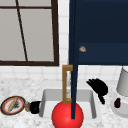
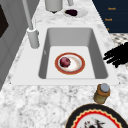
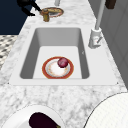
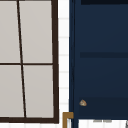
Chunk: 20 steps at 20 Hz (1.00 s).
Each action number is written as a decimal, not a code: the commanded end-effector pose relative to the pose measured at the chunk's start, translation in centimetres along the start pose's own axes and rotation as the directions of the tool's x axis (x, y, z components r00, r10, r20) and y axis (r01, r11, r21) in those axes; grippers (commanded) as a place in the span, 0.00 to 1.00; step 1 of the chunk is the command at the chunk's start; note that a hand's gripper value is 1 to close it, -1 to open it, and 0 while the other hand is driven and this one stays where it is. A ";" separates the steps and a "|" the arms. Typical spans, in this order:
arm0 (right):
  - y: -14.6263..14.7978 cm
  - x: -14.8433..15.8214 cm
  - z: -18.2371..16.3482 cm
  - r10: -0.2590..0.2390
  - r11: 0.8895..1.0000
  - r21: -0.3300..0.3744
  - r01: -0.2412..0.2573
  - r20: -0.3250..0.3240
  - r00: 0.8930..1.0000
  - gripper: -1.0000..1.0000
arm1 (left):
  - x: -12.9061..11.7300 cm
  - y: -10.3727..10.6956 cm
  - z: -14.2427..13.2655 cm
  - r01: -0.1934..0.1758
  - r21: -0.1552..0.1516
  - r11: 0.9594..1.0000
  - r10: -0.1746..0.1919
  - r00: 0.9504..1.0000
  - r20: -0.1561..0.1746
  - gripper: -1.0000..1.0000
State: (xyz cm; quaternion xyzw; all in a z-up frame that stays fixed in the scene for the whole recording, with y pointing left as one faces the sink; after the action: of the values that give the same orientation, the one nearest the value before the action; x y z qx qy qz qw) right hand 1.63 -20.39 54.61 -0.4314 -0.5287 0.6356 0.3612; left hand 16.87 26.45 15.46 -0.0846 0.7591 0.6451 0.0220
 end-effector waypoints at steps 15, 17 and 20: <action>-10.4 -2.3 -0.7 -0.091 0.996 0.012 0.091 0.001 0.996 0.00 | 0.0 0.0 0.0 0.000 0.000 1.000 0.000 1.000 0.000 0.50; -11.4 -2.9 -1.6 -0.099 0.995 0.017 0.099 -0.003 0.995 0.00 | 0.0 0.0 0.0 0.000 0.000 1.000 0.000 1.000 0.000 0.50; -12.9 -3.7 -3.2 -0.101 0.994 0.035 0.101 -0.004 0.995 0.00 | 0.0 0.0 0.0 0.000 0.000 1.000 0.000 1.000 0.000 0.50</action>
State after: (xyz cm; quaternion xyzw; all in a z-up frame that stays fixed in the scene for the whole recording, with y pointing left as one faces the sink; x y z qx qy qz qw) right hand 4.50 -20.24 66.22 -0.4164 -0.5345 0.6308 0.3781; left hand 16.87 26.45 15.46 -0.0846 0.7591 0.6451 0.0220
